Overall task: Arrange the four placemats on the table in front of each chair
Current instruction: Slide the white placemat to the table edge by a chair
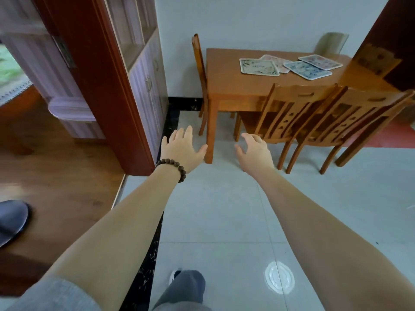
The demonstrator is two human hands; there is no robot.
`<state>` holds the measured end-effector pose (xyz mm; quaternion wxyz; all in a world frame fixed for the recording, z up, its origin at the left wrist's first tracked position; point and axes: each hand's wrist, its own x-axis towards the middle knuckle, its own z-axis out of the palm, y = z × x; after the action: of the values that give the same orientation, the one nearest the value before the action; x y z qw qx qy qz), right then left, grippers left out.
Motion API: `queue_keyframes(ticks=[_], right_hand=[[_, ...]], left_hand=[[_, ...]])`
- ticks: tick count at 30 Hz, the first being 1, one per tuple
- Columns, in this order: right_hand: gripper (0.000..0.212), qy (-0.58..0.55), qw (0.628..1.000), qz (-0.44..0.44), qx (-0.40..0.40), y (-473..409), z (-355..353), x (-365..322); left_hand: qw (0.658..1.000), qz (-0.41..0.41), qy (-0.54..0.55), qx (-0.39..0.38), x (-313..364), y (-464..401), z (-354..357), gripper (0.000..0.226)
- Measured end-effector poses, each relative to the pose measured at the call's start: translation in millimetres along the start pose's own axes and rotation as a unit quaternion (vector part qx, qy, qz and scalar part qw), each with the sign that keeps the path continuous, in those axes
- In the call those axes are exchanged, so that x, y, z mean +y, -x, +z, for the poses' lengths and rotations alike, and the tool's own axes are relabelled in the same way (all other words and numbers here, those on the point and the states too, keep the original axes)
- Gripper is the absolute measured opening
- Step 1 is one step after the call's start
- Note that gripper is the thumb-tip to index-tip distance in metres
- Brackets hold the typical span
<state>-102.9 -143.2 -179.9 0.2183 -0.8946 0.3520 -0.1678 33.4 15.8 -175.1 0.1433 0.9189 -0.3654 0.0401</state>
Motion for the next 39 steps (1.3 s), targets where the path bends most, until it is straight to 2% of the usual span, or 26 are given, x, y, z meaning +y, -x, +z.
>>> queue_keyframes(ticks=[7, 21, 31, 39], right_hand=[[0.048, -0.011, 1.000, -0.008, -0.008, -94, 48, -13], [0.046, -0.017, 1.000, -0.001, 0.019, -380, 129, -104], [0.048, -0.004, 0.999, 0.025, 0.025, -527, 172, -108], [0.046, -0.022, 0.997, 0.057, 0.045, -696, 206, -86]], left_hand=[[1.000, -0.018, 0.002, -0.023, -40, -91, 30, 0.079], [1.000, 0.000, 0.010, -0.027, -147, -382, 46, 0.078], [0.999, 0.016, 0.010, -0.037, -180, -536, 80, 0.078], [0.997, 0.070, -0.011, -0.038, -164, -719, 110, 0.076]])
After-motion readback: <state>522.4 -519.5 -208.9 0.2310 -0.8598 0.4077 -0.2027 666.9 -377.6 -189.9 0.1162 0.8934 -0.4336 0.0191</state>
